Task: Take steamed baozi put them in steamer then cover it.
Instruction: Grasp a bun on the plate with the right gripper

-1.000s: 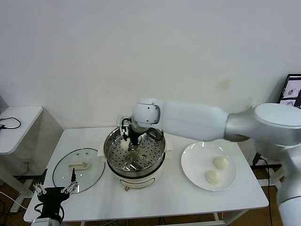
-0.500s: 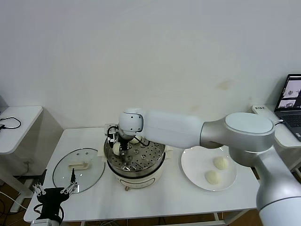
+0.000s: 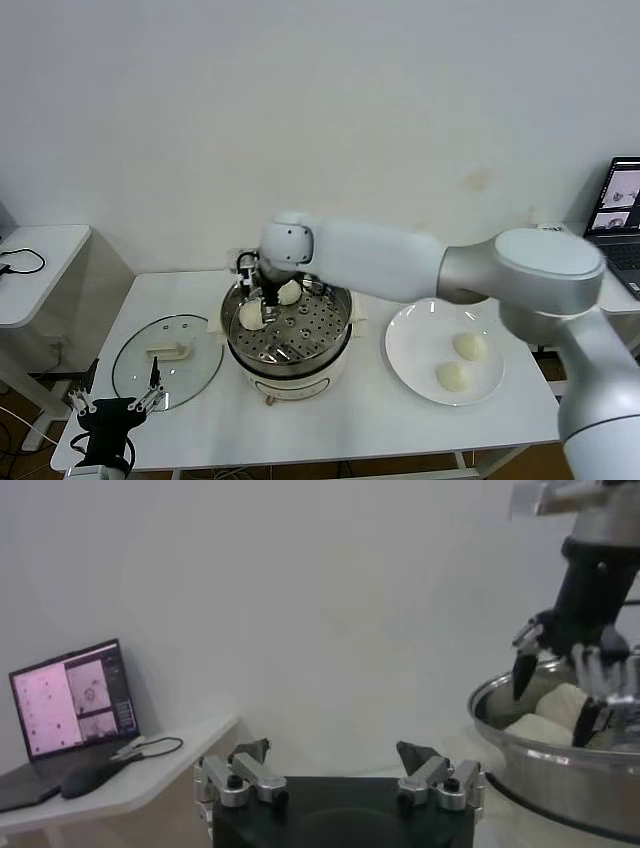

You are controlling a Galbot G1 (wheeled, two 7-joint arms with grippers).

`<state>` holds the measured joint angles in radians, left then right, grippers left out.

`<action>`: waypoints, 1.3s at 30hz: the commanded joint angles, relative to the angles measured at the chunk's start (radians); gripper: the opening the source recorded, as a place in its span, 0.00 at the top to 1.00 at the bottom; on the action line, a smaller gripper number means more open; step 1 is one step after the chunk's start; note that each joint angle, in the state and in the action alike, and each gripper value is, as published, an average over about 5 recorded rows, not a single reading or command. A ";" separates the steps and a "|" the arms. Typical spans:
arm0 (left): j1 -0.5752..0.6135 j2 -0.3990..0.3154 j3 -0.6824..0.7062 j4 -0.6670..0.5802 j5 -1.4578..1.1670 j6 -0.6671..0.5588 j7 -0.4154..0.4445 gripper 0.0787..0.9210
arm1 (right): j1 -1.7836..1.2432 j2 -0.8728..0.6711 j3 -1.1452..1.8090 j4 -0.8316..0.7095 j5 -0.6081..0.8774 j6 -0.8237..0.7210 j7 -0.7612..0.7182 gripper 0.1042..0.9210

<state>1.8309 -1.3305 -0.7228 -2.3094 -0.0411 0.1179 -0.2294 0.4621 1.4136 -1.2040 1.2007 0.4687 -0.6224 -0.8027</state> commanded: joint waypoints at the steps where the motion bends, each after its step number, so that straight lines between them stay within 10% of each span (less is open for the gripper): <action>1: -0.002 0.001 0.003 0.002 0.001 0.001 0.001 0.12 | 0.184 -0.347 -0.023 0.226 -0.043 0.157 -0.254 0.12; 16: -0.009 -0.003 0.038 0.014 0.025 0.004 0.004 0.12 | 0.085 -0.920 -0.070 0.494 -0.345 0.308 -0.327 0.12; 39: -0.012 0.002 0.030 0.041 0.036 0.006 0.007 0.12 | -0.475 -0.967 0.239 0.392 -0.587 0.333 -0.218 0.12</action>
<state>1.8187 -1.3281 -0.6920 -2.2693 -0.0068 0.1232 -0.2230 0.2542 0.4772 -1.1245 1.6375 -0.0168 -0.3075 -1.0548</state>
